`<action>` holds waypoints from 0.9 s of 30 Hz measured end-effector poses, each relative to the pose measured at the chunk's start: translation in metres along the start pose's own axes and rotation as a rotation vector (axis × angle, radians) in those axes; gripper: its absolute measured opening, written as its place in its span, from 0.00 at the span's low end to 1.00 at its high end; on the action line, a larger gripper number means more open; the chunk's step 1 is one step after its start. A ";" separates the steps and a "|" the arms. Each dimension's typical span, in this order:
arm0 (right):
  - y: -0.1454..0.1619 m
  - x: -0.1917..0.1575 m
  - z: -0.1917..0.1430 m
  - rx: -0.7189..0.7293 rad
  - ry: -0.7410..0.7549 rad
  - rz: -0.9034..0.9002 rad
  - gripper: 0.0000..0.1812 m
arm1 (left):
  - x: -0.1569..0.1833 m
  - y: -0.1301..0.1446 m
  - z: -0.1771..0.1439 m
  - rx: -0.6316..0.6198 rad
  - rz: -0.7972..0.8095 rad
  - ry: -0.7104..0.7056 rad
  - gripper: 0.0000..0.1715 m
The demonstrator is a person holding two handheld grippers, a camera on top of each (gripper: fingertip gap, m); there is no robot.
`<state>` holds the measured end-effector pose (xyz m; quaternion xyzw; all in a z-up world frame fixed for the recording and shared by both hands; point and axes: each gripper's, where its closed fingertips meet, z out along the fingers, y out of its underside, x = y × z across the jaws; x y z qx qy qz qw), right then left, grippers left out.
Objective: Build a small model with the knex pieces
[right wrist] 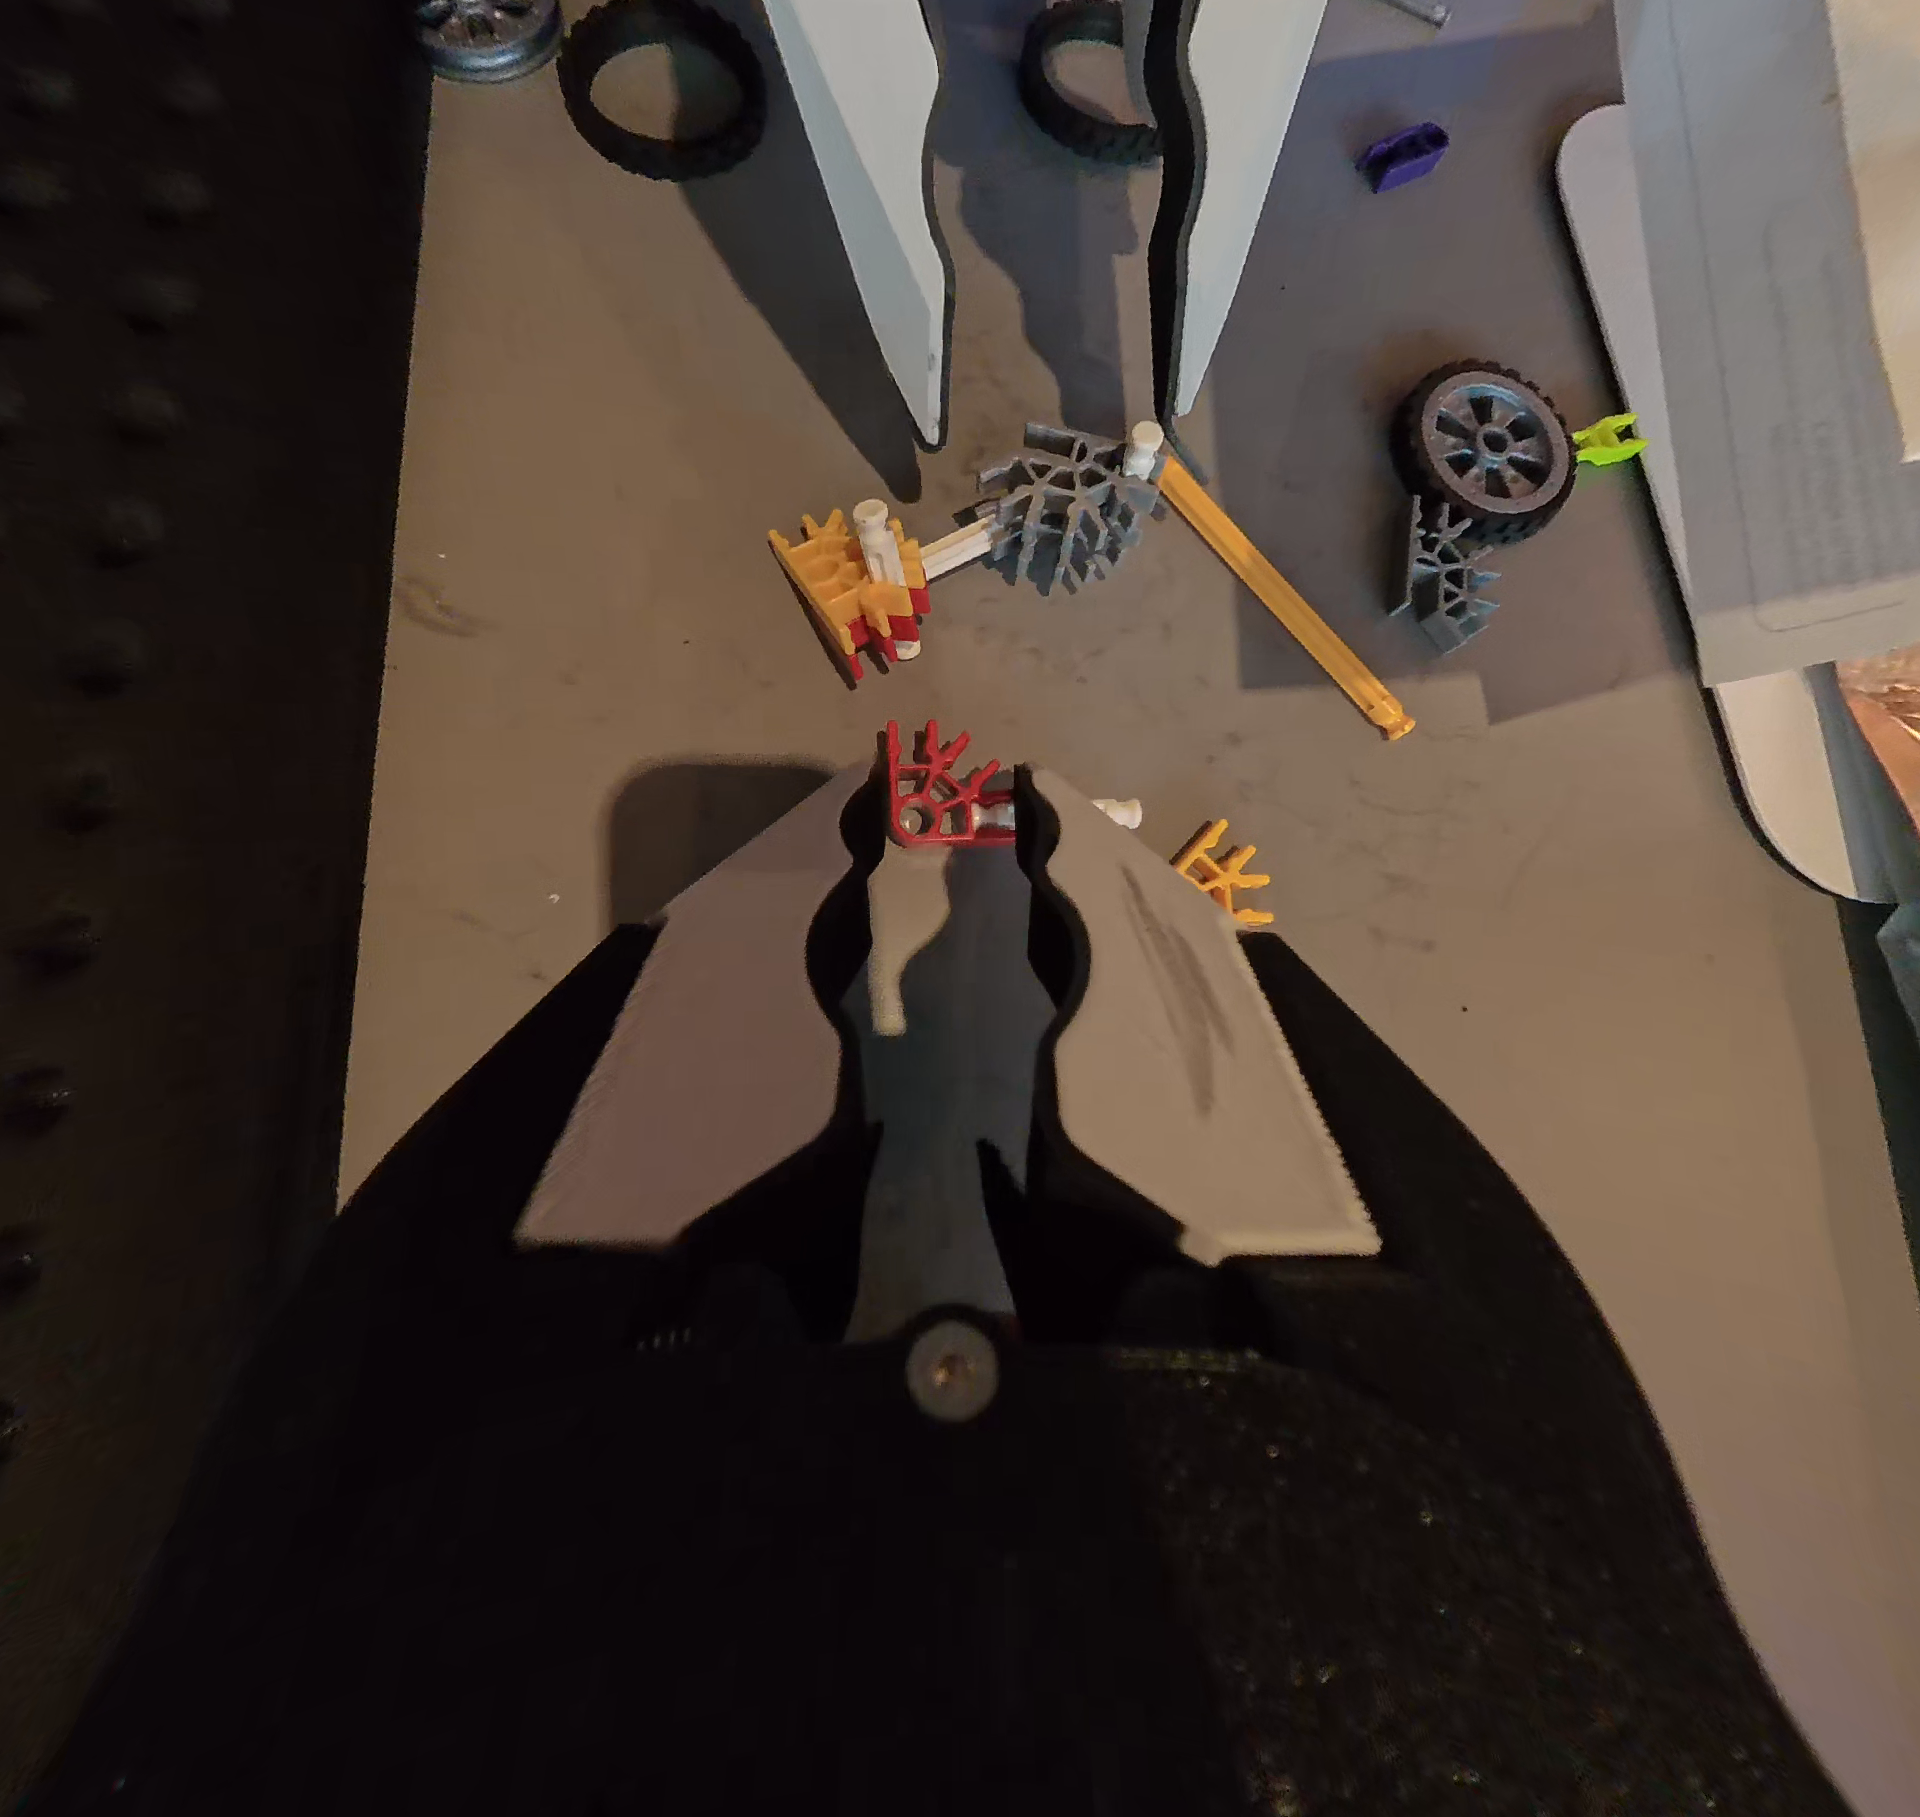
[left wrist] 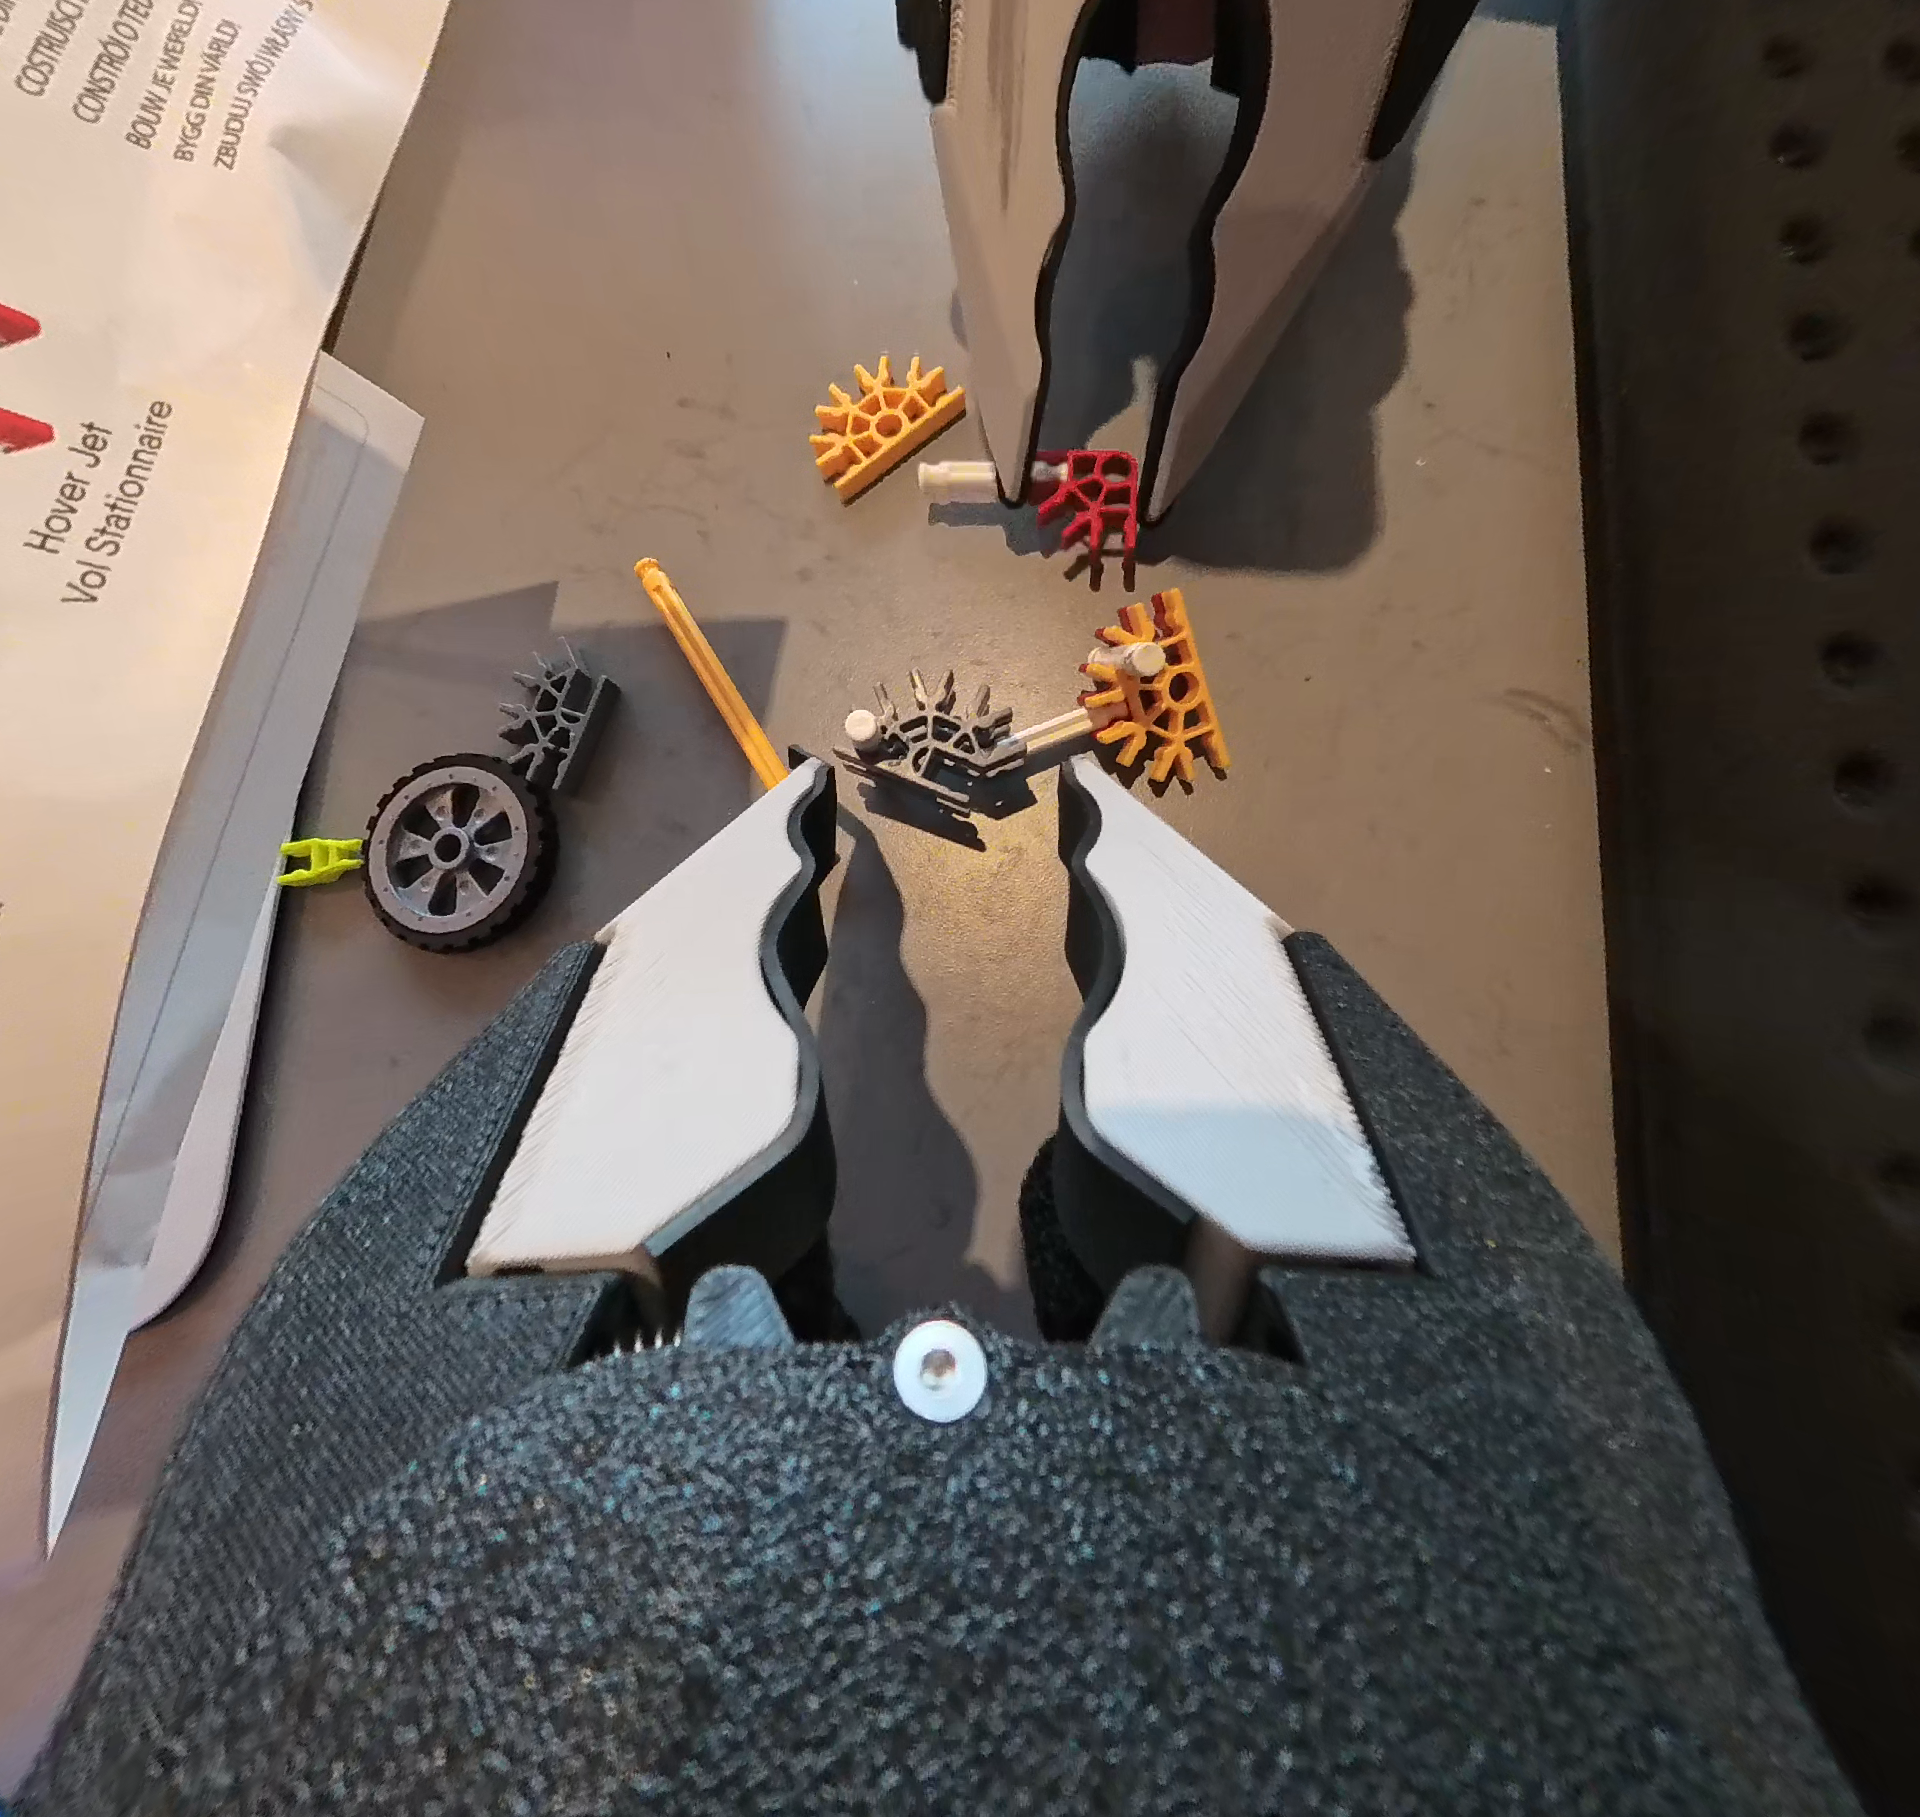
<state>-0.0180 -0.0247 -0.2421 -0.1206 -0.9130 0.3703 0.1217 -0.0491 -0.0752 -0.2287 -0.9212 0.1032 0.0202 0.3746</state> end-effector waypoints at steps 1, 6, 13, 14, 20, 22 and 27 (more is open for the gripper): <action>-0.001 0.000 -0.001 0.005 0.002 0.000 0.13 | 0.000 0.000 0.000 0.001 -0.001 0.000 0.24; -0.007 -0.002 -0.003 0.037 0.000 -0.011 0.13 | 0.000 0.002 0.002 -0.003 -0.005 0.008 0.24; -0.018 -0.002 -0.006 0.088 0.014 -0.033 0.13 | -0.001 -0.004 -0.002 0.023 -0.003 -0.001 0.24; -0.020 -0.002 -0.007 0.096 0.017 -0.037 0.13 | -0.001 -0.004 -0.002 0.024 -0.002 -0.002 0.24; -0.027 -0.006 -0.006 0.123 0.011 -0.056 0.13 | -0.001 -0.004 -0.001 0.027 0.001 -0.001 0.24; -0.028 -0.007 -0.005 0.125 0.007 -0.060 0.13 | -0.001 -0.003 -0.001 0.027 -0.001 0.001 0.24; -0.029 -0.008 -0.004 0.130 0.007 -0.064 0.13 | -0.002 -0.003 -0.001 0.027 -0.001 -0.001 0.24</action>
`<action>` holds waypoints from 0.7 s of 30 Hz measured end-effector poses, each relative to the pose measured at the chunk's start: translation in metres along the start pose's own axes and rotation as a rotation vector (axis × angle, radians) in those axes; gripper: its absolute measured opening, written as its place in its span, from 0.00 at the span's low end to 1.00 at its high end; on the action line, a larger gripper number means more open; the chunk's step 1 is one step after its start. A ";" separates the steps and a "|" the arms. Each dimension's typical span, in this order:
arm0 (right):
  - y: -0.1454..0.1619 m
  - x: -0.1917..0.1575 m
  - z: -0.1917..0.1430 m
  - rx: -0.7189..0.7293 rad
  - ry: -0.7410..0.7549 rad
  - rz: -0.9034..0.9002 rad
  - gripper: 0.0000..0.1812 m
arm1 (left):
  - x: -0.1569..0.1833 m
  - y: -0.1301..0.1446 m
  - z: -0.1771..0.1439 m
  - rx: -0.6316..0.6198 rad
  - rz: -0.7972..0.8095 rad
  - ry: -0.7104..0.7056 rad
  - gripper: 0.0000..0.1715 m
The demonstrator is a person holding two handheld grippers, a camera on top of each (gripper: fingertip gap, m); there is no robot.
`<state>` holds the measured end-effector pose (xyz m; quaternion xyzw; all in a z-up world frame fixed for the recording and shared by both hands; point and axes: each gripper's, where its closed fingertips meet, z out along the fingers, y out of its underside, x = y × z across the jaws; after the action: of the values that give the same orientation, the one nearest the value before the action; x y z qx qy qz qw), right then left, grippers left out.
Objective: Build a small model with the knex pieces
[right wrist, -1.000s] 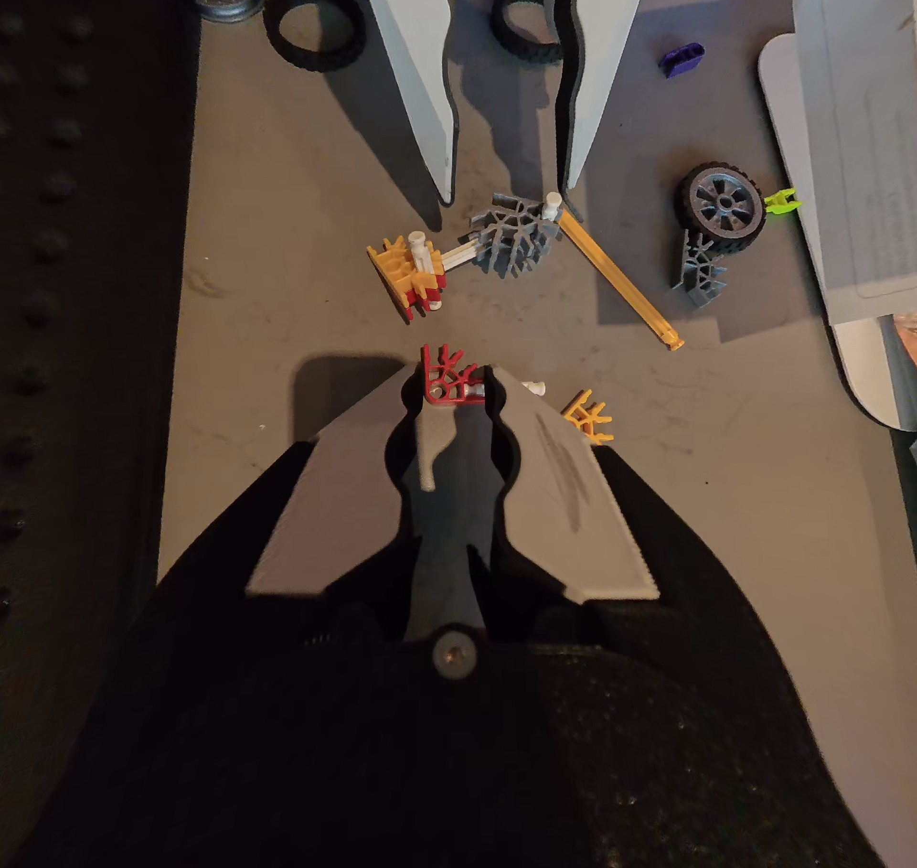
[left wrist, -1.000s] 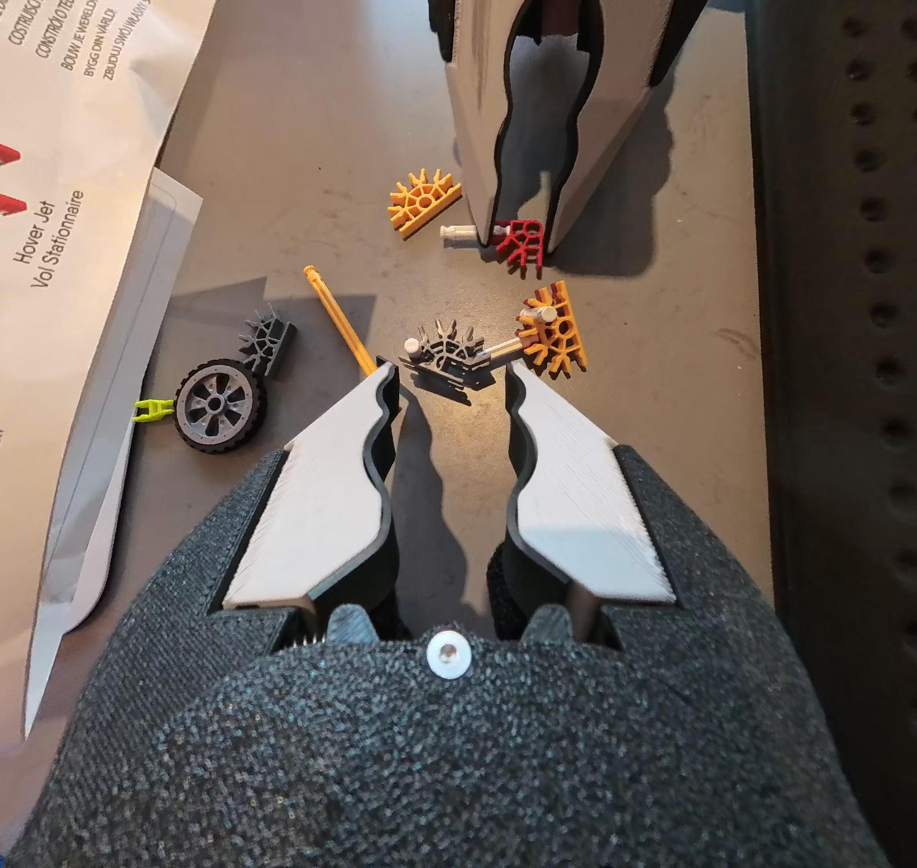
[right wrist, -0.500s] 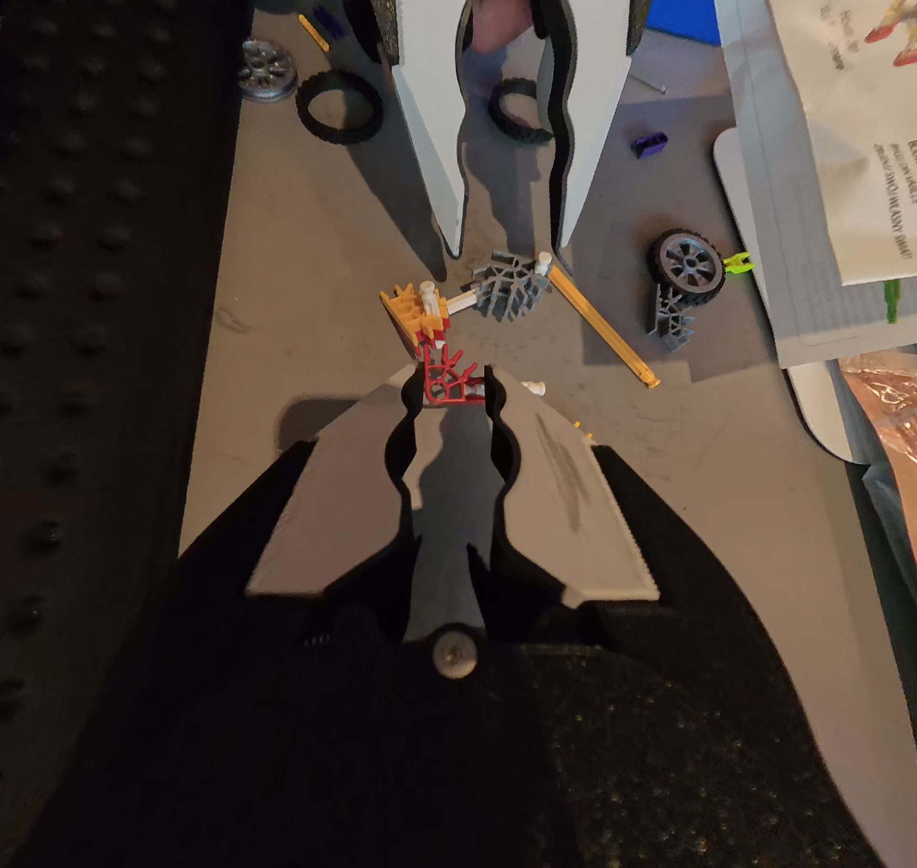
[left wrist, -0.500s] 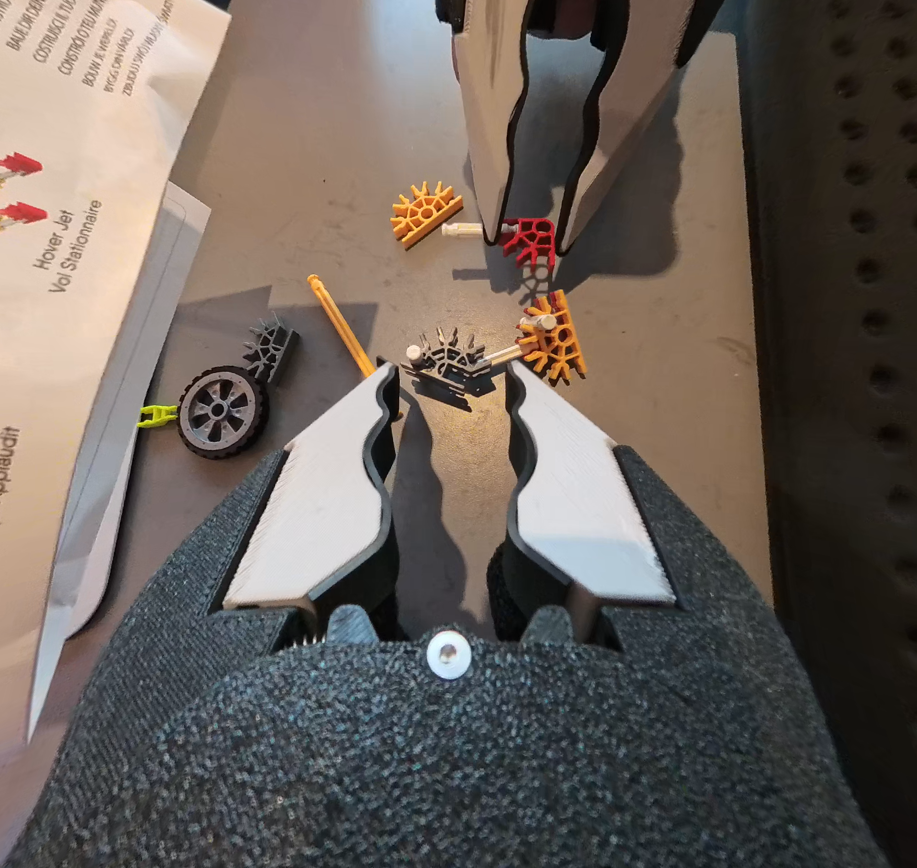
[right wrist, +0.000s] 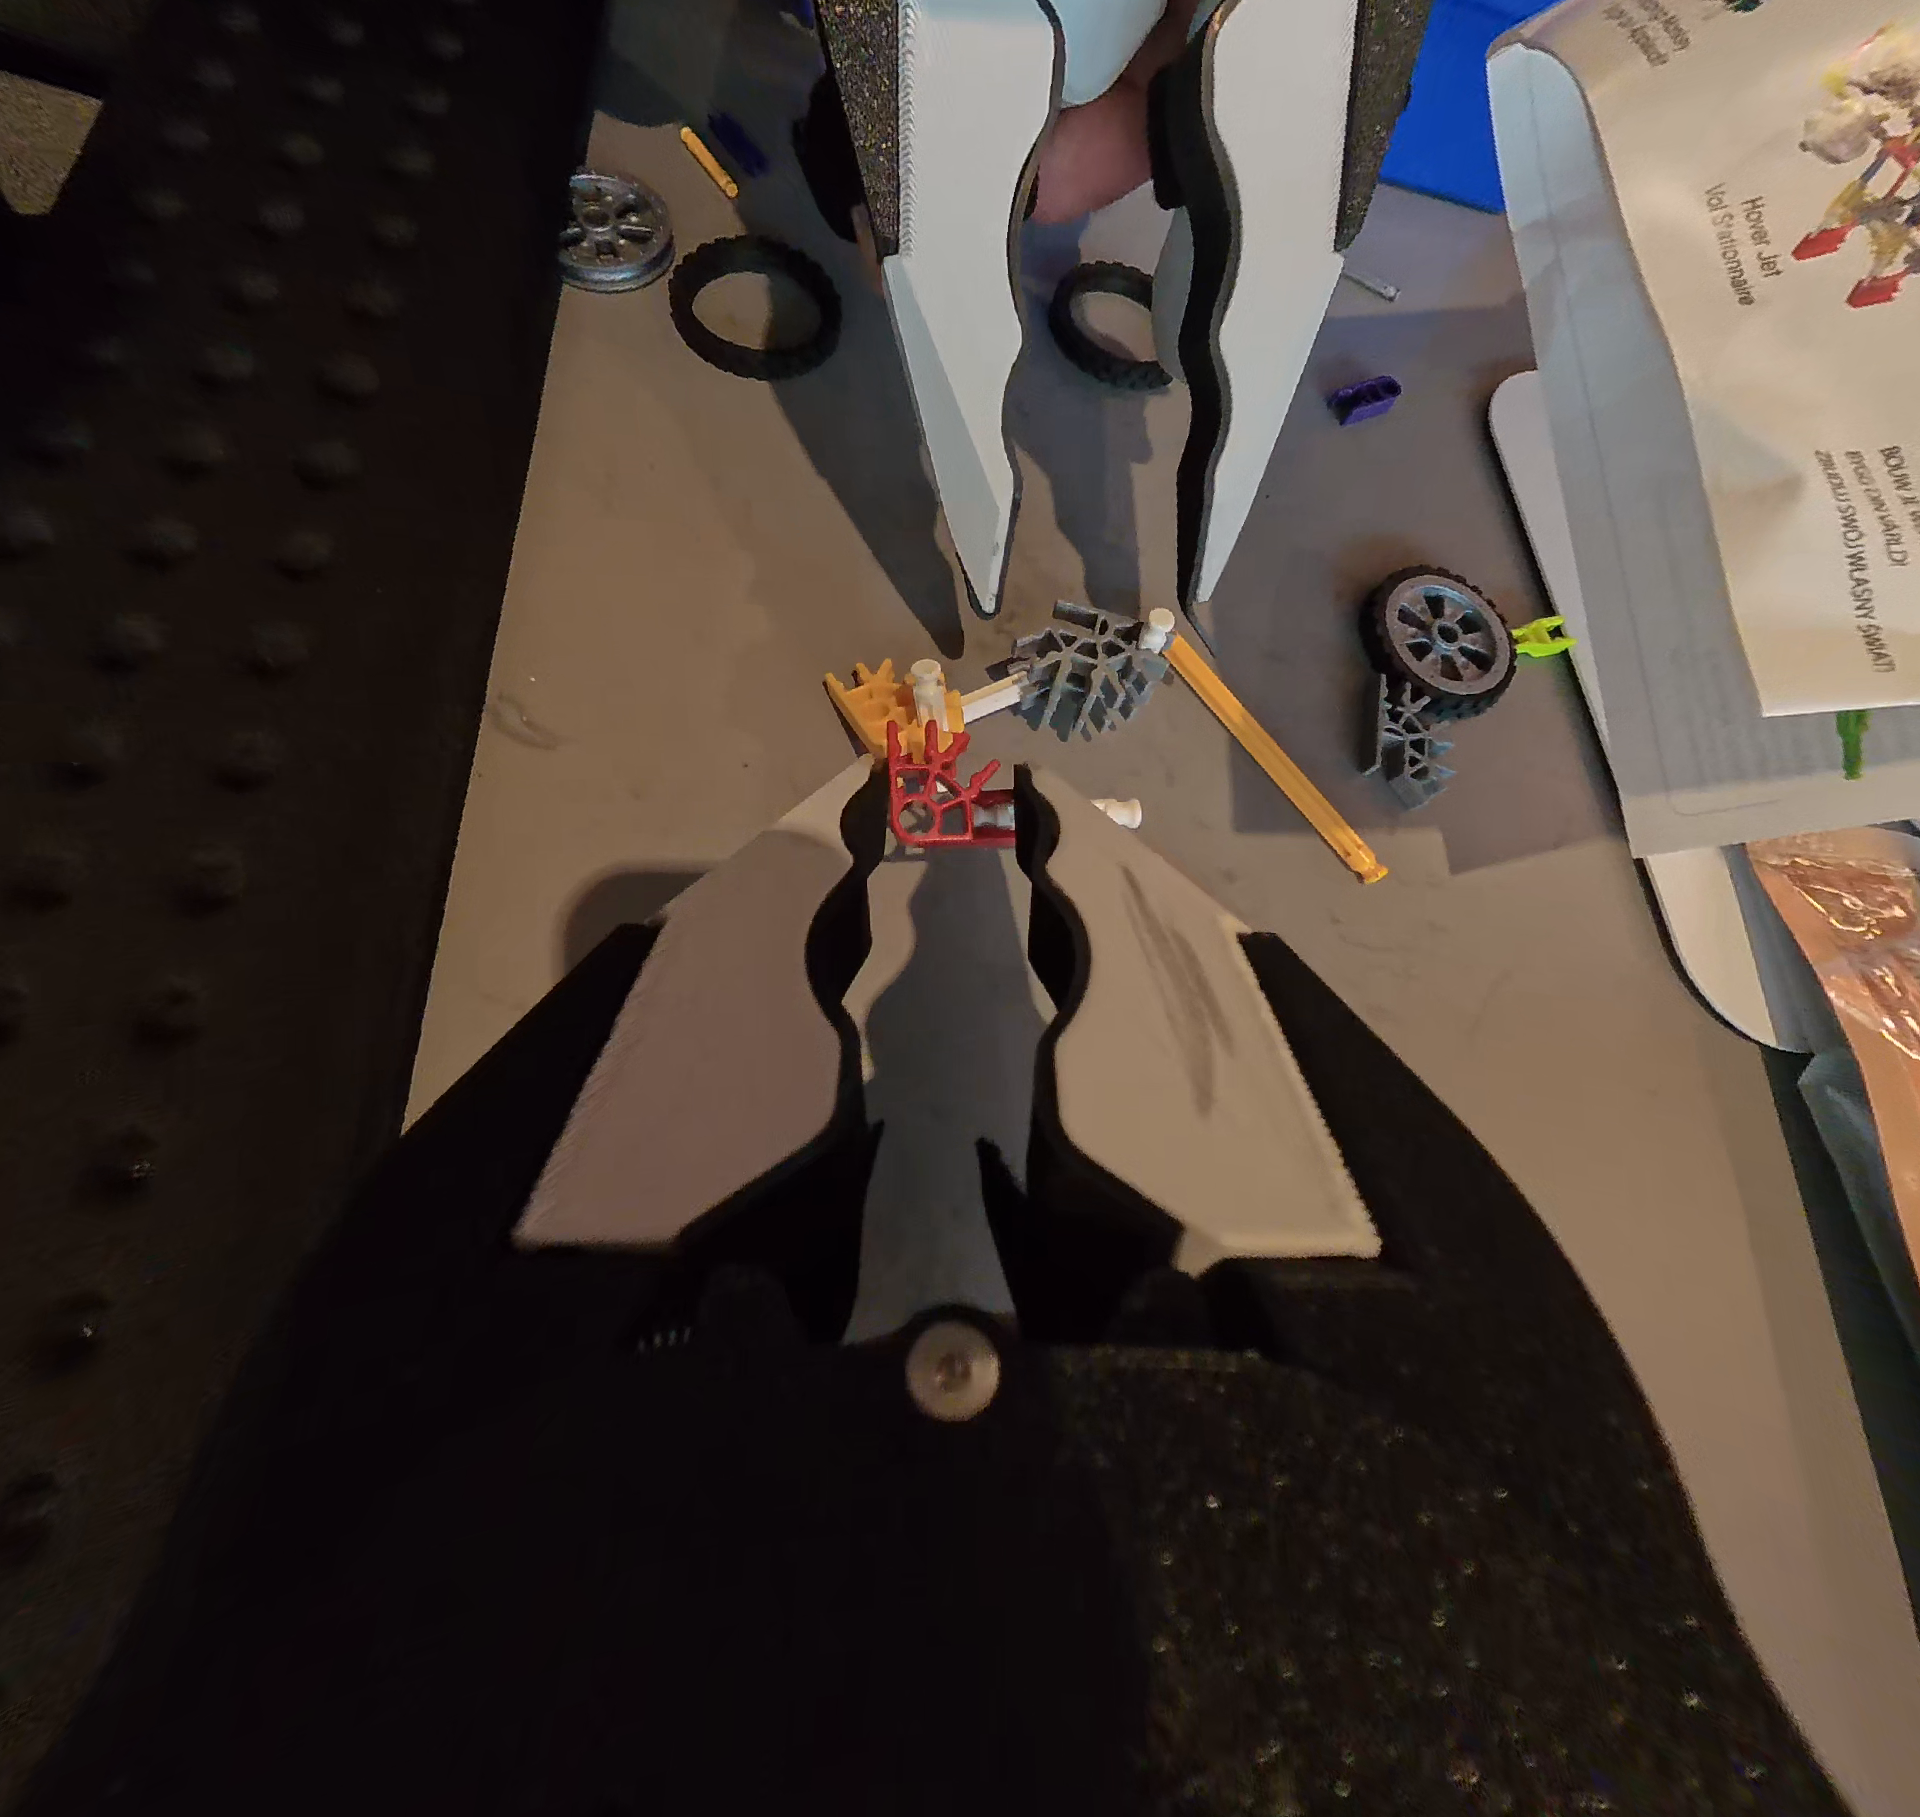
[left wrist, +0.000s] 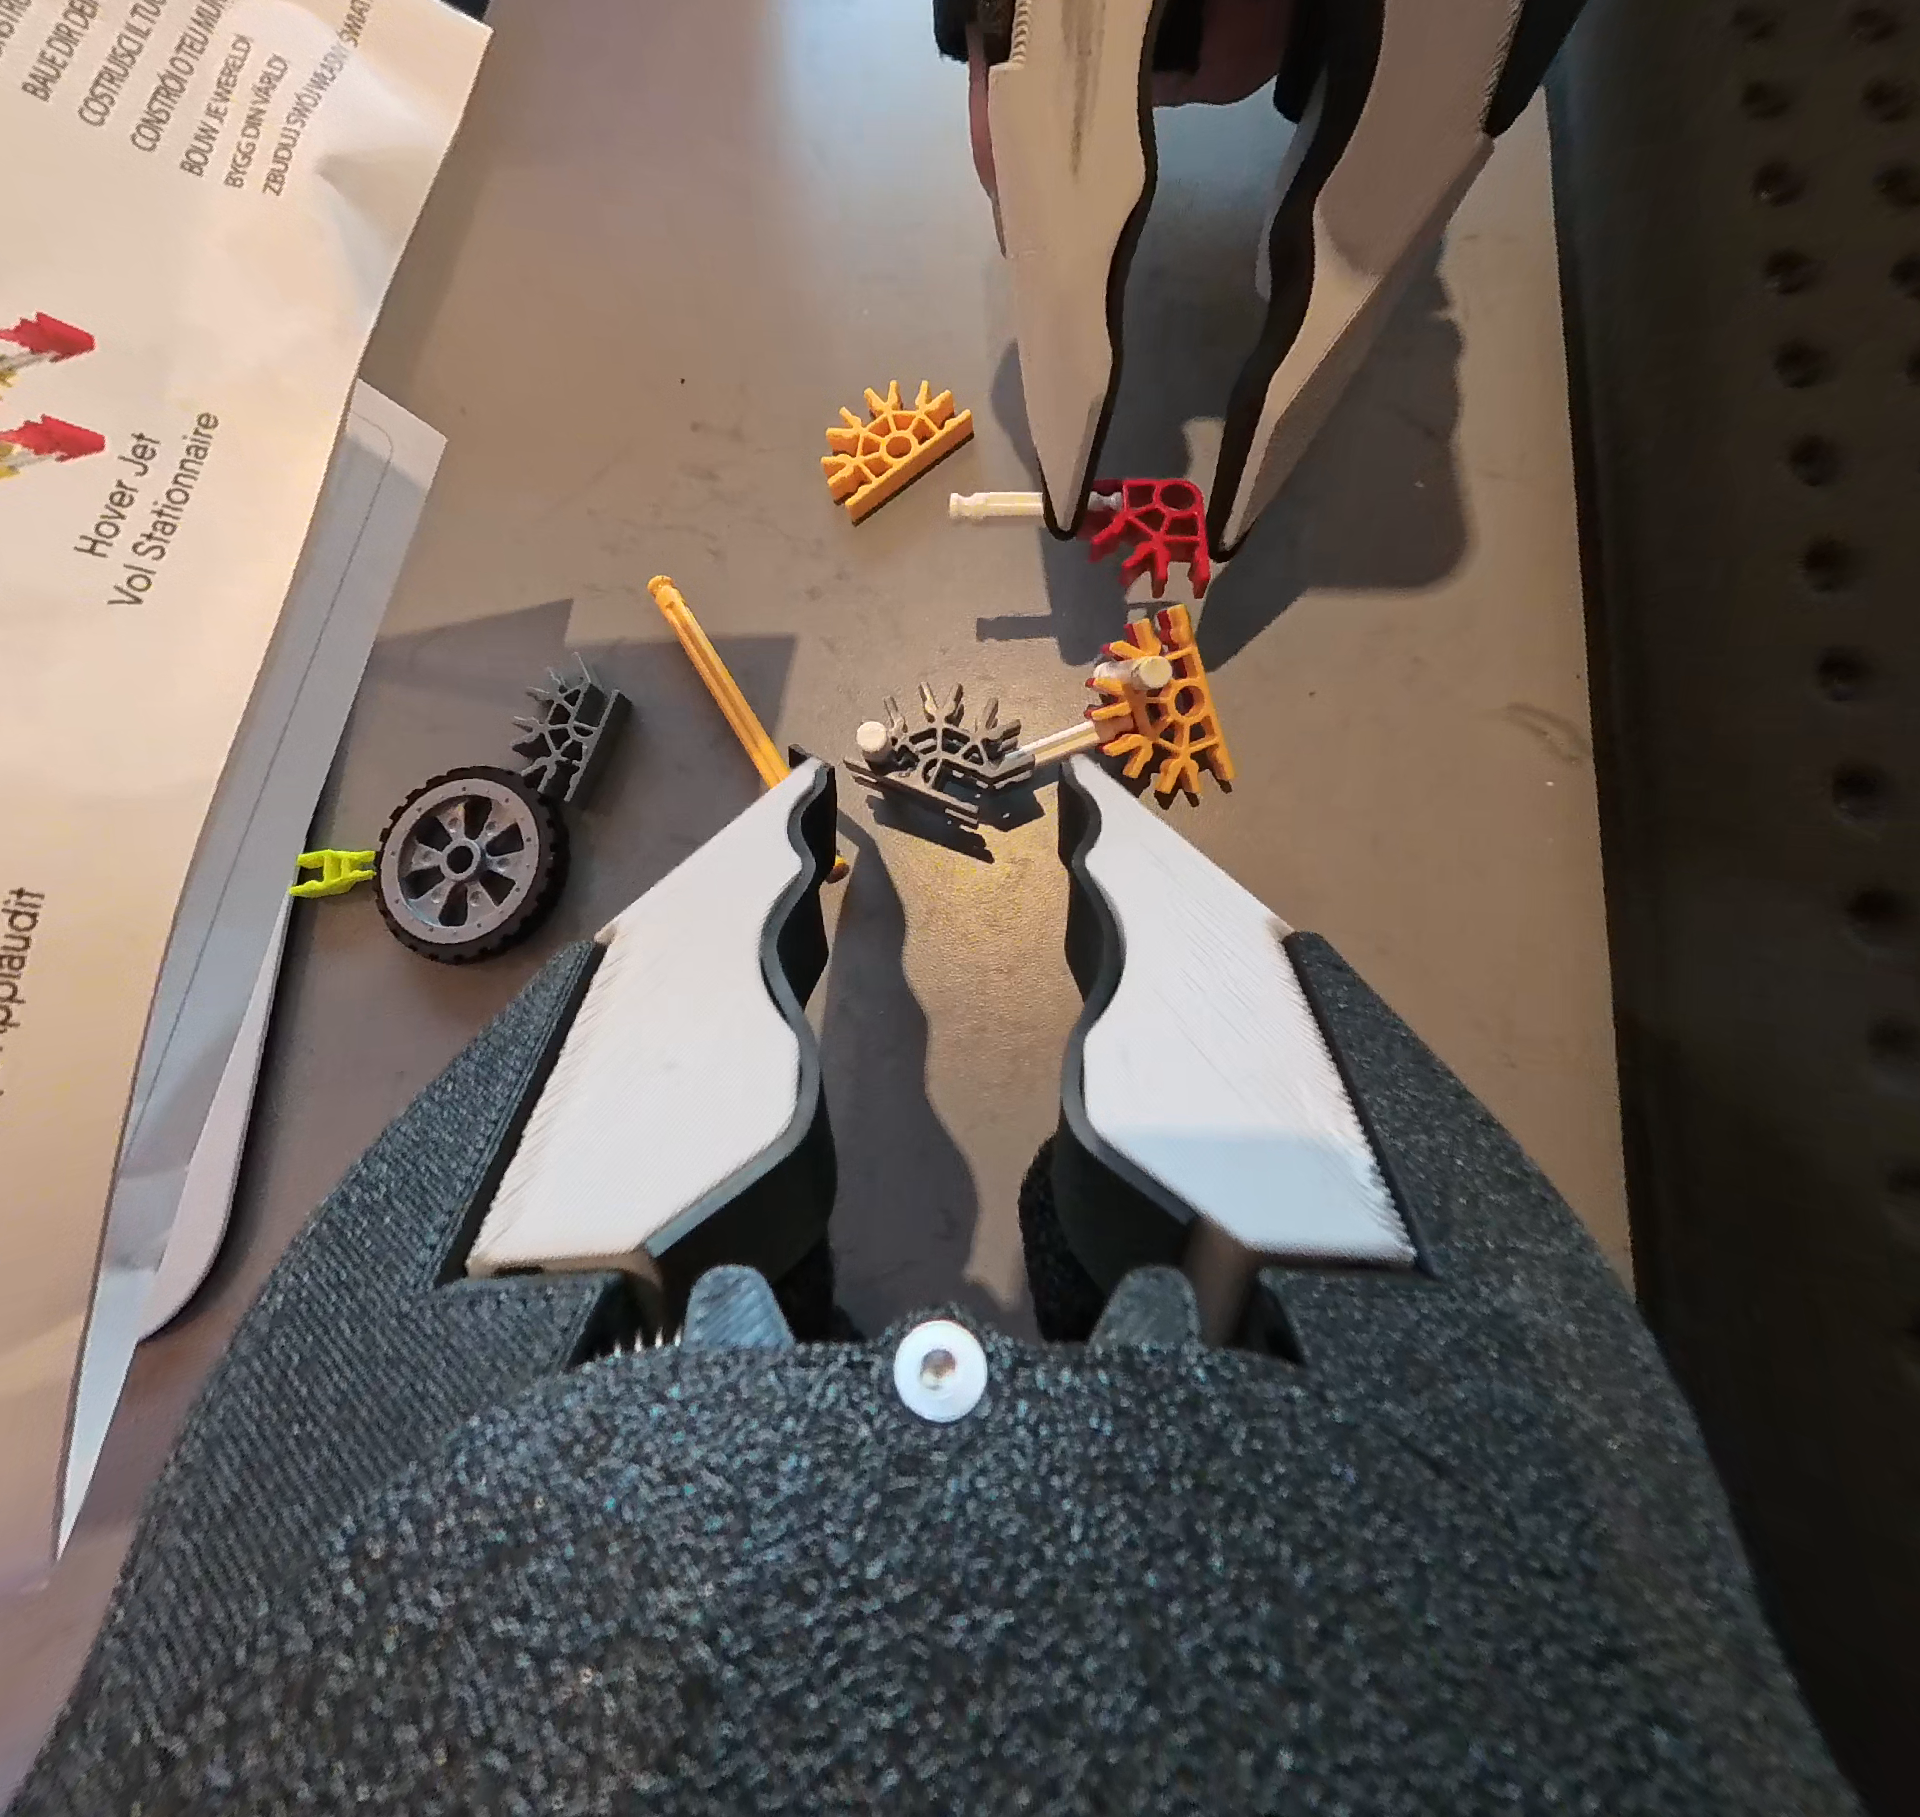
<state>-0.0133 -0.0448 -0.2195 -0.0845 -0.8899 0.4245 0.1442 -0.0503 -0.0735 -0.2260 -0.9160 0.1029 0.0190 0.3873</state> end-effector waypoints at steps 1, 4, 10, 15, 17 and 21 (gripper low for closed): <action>0.000 0.000 0.000 0.002 0.002 -0.001 0.13 | 0.000 -0.001 0.000 0.004 0.001 -0.001 0.24; -0.004 0.002 -0.002 0.017 0.013 -0.008 0.13 | 0.000 -0.007 -0.003 0.036 0.002 -0.005 0.23; -0.023 -0.004 -0.007 0.082 0.040 -0.091 0.13 | 0.008 -0.032 -0.011 0.190 -0.097 0.094 0.23; -0.029 -0.009 -0.003 0.046 0.096 -0.212 0.13 | 0.014 -0.053 -0.019 0.335 -0.246 0.231 0.20; -0.034 -0.011 -0.002 0.048 0.112 -0.251 0.13 | 0.013 -0.053 -0.017 0.342 -0.288 0.253 0.16; -0.038 -0.012 0.000 0.043 0.147 -0.307 0.13 | 0.017 -0.050 -0.016 0.347 -0.349 0.331 0.12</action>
<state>-0.0029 -0.0720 -0.1916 0.0246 -0.8702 0.4090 0.2737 -0.0241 -0.0538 -0.1818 -0.8307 0.0075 -0.2154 0.5133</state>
